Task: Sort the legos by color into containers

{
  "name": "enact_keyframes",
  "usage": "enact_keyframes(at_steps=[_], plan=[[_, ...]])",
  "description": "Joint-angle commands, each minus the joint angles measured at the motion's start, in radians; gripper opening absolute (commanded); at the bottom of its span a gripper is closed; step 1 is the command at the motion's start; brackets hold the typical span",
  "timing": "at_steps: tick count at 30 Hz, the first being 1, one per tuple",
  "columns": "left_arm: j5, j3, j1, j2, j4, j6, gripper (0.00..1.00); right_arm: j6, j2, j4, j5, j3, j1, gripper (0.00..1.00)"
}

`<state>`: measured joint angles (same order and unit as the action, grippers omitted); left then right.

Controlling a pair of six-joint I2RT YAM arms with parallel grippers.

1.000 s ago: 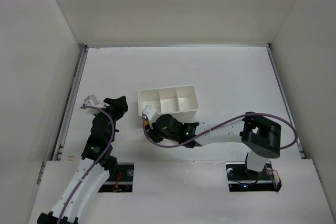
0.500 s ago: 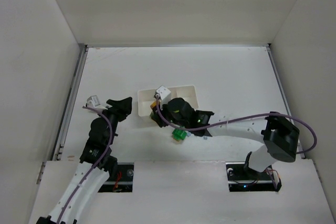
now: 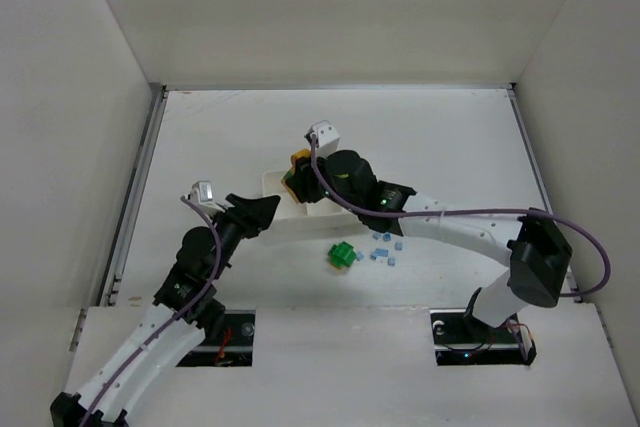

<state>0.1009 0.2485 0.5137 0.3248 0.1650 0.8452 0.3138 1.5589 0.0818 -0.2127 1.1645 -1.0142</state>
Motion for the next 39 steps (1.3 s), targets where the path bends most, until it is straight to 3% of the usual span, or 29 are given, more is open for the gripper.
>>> enact_keyframes(at_steps=[1, 10, 32, 35, 39], plan=[[-0.012, 0.009, 0.056, 0.040, 0.109, 0.009, 0.59, 0.031, 0.018, 0.029, -0.033, 0.084, 0.019, 0.30], [0.045, 0.025, 0.141, 0.148, 0.223, -0.021, 0.64, 0.060, 0.064, 0.036, -0.036, 0.139, 0.022, 0.29], [0.106, 0.008, 0.170, 0.324, 0.453, -0.049, 0.60, 0.148, 0.047, 0.087, -0.007, 0.089, 0.015, 0.30], [0.117, 0.005, 0.179, 0.350, 0.478, -0.051, 0.57, 0.168, 0.041, 0.099, 0.004, 0.077, 0.015, 0.30], [0.125, 0.005, 0.191, 0.362, 0.490, -0.058, 0.43, 0.179, 0.027, 0.115, 0.015, 0.060, 0.015, 0.29]])
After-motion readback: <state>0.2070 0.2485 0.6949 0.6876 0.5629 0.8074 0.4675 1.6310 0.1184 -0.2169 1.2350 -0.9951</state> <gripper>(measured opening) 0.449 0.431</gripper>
